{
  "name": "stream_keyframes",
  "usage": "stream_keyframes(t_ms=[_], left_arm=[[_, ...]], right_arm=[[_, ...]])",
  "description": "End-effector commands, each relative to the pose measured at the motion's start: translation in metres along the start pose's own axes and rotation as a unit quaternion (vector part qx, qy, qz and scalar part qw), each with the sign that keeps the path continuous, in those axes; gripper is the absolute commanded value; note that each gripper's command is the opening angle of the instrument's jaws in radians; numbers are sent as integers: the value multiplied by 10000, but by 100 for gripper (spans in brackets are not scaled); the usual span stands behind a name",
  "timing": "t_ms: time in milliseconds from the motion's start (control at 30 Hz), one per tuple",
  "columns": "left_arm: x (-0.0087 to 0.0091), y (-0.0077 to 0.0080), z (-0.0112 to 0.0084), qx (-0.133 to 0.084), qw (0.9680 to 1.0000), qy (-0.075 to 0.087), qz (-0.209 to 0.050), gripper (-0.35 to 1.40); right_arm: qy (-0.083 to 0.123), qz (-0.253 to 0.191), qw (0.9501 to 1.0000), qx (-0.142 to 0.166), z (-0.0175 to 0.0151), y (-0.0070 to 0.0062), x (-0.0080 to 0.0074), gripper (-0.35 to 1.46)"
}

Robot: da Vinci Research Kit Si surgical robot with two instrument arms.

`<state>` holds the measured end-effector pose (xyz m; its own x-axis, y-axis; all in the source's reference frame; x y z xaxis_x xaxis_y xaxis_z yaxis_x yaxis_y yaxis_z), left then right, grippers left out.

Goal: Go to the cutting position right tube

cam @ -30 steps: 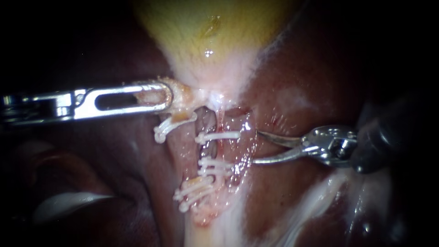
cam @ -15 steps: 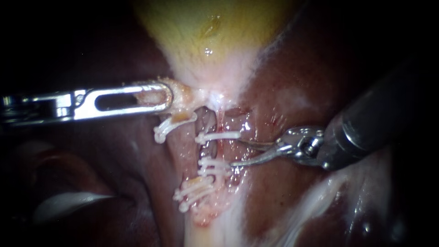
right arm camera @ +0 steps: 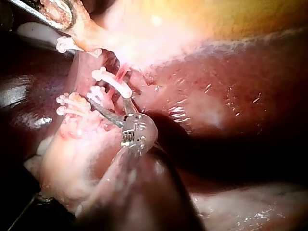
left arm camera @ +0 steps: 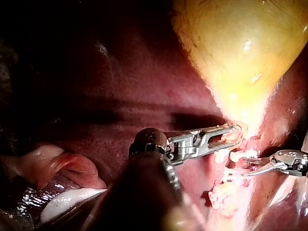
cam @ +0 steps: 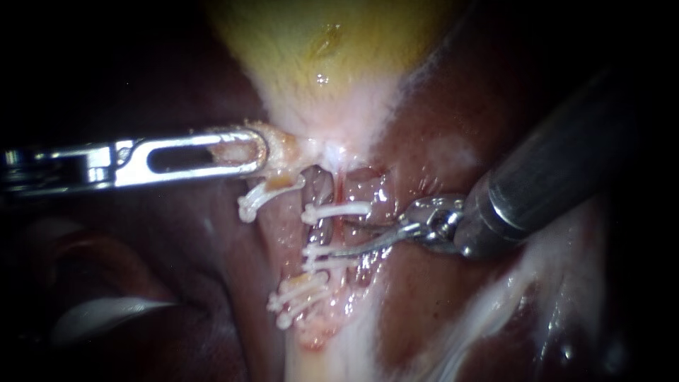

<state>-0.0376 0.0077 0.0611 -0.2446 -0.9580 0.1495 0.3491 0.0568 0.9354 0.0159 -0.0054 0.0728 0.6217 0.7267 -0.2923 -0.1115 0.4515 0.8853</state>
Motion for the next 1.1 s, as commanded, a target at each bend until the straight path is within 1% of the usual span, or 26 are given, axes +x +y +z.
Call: stream_keyframes(t_ms=[33,200,267,333,467,533,600,633,733,833,900,967,1033,1100], left_arm=[[0,0,0,-1,10000,1,1,-35],[0,0,1,10,10000,10,2,-35],[1,0,1,10,10000,10,2,-35],[1,0,0,10,10000,10,2,-35],[1,0,1,10,10000,10,2,-35],[1,0,1,9,10000,10,3,-35],[1,0,1,9,10000,10,3,-35],[1,1,1,10,10000,10,3,-35],[1,1,0,12,10000,12,3,-35],[0,2,0,14,10000,13,5,-35],[0,4,0,16,10000,15,7,-35],[1,5,0,17,10000,15,9,-35],[1,6,1,18,10000,16,10,-35],[1,6,1,19,10000,15,11,-35]], right_arm=[[2,18,10000,-2,4,2,1,141],[7,-40,10000,56,15,9,-1,141],[76,-29,9999,136,18,12,-1,141],[96,-60,9998,188,19,13,-1,141],[259,-78,9992,292,19,13,1,141],[339,-96,9986,390,20,14,2,141],[428,-148,9974,558,20,14,3,141],[494,-192,9963,675,20,13,2,141],[605,-313,9929,970,19,9,1,141],[729,-434,9882,1275,19,3,3,141],[826,-502,9841,1491,17,-3,5,141],[846,-548,9813,1637,14,-9,8,138],[844,-573,9800,1707,12,-14,10,138],[916,-555,9784,1768,10,-18,14,138]])
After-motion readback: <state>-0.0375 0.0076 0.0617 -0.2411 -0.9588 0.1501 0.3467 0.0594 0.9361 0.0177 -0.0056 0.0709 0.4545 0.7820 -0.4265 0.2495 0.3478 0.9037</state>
